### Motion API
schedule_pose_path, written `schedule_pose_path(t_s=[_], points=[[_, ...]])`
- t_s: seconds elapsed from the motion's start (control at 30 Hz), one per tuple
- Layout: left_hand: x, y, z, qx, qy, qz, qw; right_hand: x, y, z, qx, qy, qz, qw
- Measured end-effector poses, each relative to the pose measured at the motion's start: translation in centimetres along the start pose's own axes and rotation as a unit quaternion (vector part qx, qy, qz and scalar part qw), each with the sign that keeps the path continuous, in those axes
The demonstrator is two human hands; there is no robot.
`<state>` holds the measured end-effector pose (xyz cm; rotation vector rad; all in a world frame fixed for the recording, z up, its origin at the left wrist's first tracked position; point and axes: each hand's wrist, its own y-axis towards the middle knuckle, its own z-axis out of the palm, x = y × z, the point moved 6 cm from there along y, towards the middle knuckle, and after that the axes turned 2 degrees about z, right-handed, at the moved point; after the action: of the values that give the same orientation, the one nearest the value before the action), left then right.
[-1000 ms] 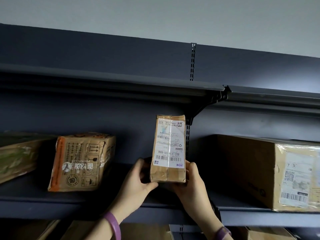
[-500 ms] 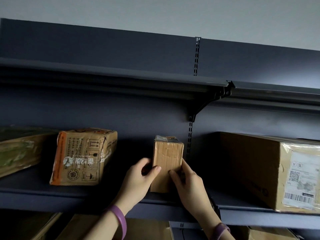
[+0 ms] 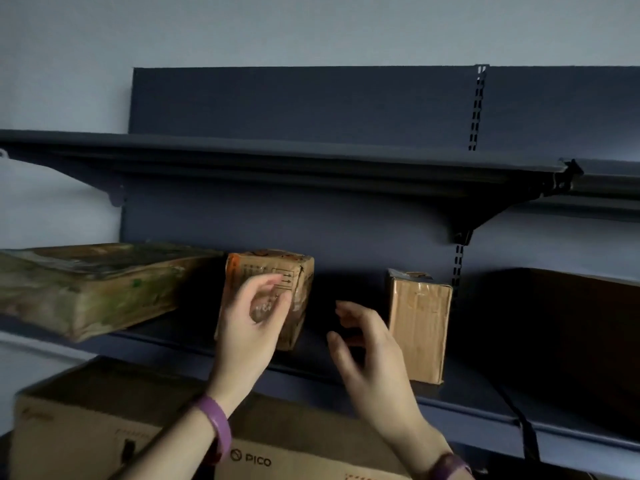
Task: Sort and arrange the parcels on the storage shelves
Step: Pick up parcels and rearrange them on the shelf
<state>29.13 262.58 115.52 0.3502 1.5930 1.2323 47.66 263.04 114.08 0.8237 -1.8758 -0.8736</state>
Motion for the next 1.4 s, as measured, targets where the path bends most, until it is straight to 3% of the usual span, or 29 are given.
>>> schedule_pose_path(t_s=[0.13, 0.27, 0.37, 0.47, 0.7, 0.87, 0.93, 1.0, 1.07, 1.17, 1.33, 1.4], points=[[4.6, 2.3, -4.5, -0.007, 0.082, -0.072, 0.994, -1.4, 2.3, 5.3, 0.058, 0.036, 0.119, 0.991], [9.3, 3.4, -5.0, 0.131, 0.031, -0.200, 0.970, -2.5, 3.9, 10.0, 0.089, 0.124, 0.209, 0.966], [10.2, 3.5, -4.1, 0.221, -0.009, -0.194, 0.956, -2.9, 4.5, 11.5, 0.068, 0.057, 0.209, 0.974], [10.3, 3.7, -4.4, 0.222, -0.030, -0.173, 0.959, -2.7, 4.5, 11.4, 0.027, -0.009, 0.213, 0.977], [8.8, 4.2, -5.7, 0.168, -0.224, -0.272, 0.921, -0.5, 3.5, 9.8, -0.050, -0.002, 0.146, 0.988], [8.2, 3.6, -5.8, 0.176, -0.327, -0.302, 0.878, 1.4, 2.7, 9.8, -0.050, 0.091, 0.088, 0.991], [9.2, 3.7, -6.5, 0.151, -0.403, -0.345, 0.834, 2.3, 2.2, 9.5, -0.077, 0.052, 0.063, 0.994], [9.8, 3.8, -7.0, 0.132, -0.453, -0.380, 0.796, 3.9, 1.6, 9.3, -0.108, -0.084, -0.010, 0.990], [10.3, 3.8, -7.2, 0.127, -0.452, -0.386, 0.794, 5.4, 1.2, 9.7, -0.120, -0.203, -0.088, 0.968], [10.0, 3.8, -7.4, 0.123, -0.456, -0.356, 0.806, 6.8, 0.6, 10.8, -0.114, -0.239, -0.136, 0.955], [9.8, 3.4, -7.6, 0.134, -0.474, -0.335, 0.803, 7.9, -0.5, 11.5, -0.097, -0.238, -0.149, 0.955], [10.3, 3.3, -7.6, 0.115, -0.454, -0.350, 0.811, 7.2, -0.5, 11.7, -0.067, -0.242, -0.085, 0.964]])
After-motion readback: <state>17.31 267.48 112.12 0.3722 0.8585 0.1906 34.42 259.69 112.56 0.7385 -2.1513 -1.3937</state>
